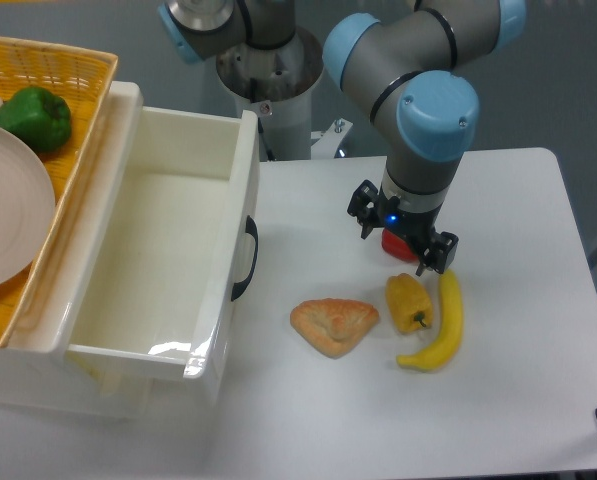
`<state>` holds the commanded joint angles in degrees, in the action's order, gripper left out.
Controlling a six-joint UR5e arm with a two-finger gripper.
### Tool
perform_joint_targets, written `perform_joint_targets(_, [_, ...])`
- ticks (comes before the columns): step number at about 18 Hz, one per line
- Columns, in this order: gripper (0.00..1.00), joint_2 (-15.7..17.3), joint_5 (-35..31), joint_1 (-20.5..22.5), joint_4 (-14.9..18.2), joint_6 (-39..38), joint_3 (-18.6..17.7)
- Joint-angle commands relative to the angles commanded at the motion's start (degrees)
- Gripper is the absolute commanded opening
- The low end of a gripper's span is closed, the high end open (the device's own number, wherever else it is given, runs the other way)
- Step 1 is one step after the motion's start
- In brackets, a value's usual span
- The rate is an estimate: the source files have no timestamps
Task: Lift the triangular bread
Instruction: 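Move the gripper over the triangular bread slice and lower it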
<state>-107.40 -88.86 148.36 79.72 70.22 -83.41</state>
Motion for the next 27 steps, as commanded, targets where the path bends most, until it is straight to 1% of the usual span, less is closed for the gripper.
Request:
perform_joint_targets(6, [1.00, 0.09, 0.71, 0.00, -0.09, -0.09, -0.44])
perform_joint_targets(9, [1.00, -0.09, 0.97, -0.52, -0.52, -0.44, -1.58])
perform_joint_targets(10, [1.00, -0.35, 1.84, -0.52, -1.83, -0.53, -1.76])
perform_joint_targets(11, [1.00, -0.44, 3.33, -0.44, -3.76, -0.61, -2.80])
perform_joint_targets(13, [1.00, -0.18, 4.57, -0.52, -8.06, -0.70, -6.22])
perform_joint_targets(14, [1.00, -0.17, 4.57, -0.70, -9.65, -1.05, -7.02])
perform_joint_targets(15, [1.00, -0.26, 4.57, -0.79, -10.19, -1.49, -7.47])
perform_joint_targets(21, [1.00, -1.58, 5.01, -2.01, -10.28, -2.99, -7.56])
perform_joint_targets(24, [1.00, -3.16, 7.82, -2.28, -10.81, -2.99, -7.65])
perform_joint_targets(27, [1.00, -4.48, 7.74, -2.98, -11.16, -2.99, -8.00])
